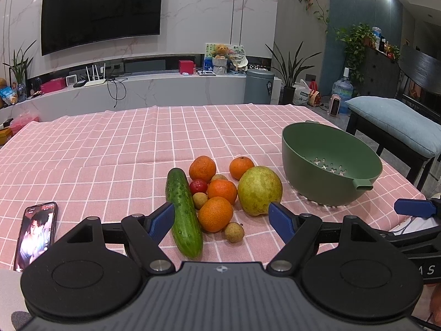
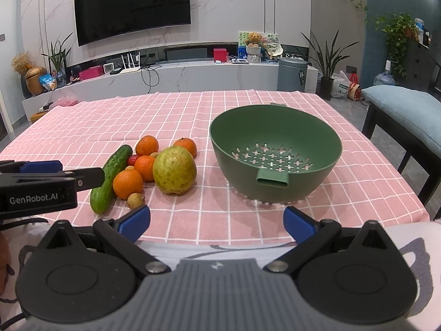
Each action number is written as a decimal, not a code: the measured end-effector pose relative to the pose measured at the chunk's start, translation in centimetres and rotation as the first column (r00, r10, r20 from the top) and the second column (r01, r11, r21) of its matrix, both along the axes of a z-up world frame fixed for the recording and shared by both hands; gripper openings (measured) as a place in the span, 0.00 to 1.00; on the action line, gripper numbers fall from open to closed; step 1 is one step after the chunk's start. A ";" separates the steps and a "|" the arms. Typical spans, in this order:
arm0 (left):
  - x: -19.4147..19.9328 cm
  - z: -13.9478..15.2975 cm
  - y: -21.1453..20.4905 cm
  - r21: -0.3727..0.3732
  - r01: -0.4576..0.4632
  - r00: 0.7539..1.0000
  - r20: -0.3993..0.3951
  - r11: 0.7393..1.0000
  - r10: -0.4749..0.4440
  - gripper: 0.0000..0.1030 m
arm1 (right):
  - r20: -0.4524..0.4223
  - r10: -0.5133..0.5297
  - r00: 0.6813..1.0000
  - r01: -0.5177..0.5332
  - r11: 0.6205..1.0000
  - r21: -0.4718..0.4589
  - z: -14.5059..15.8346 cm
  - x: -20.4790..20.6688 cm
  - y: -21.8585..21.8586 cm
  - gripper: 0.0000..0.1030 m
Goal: Organize fruits
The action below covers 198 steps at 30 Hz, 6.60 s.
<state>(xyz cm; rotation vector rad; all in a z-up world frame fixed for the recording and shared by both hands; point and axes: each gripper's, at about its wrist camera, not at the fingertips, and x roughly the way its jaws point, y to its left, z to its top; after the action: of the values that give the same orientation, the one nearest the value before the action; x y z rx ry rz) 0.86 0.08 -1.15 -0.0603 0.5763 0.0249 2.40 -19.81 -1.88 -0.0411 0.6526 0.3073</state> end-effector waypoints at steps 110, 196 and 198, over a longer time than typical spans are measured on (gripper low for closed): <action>9.1 2.4 7.9 -0.341 -0.149 0.959 -0.280 0.928 0.051 0.39 | -0.083 0.175 0.981 -0.173 0.984 0.035 1.6 9.6 5.8 0.56; 17.9 6.0 -4.2 -0.248 0.239 0.880 -0.353 0.939 -0.317 0.54 | -0.098 0.069 0.993 -0.080 0.991 -0.112 5.2 14.1 -1.3 0.67; 17.0 6.3 -3.1 -0.239 0.231 0.891 -0.339 0.943 -0.304 0.54 | -0.097 0.068 0.993 -0.076 0.994 -0.075 5.3 13.8 -0.9 0.67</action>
<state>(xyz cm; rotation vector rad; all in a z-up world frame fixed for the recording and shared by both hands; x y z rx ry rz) 17.88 -2.99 5.11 -0.1663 0.9636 -0.2973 16.16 -20.72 3.42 -0.1262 0.7580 0.3550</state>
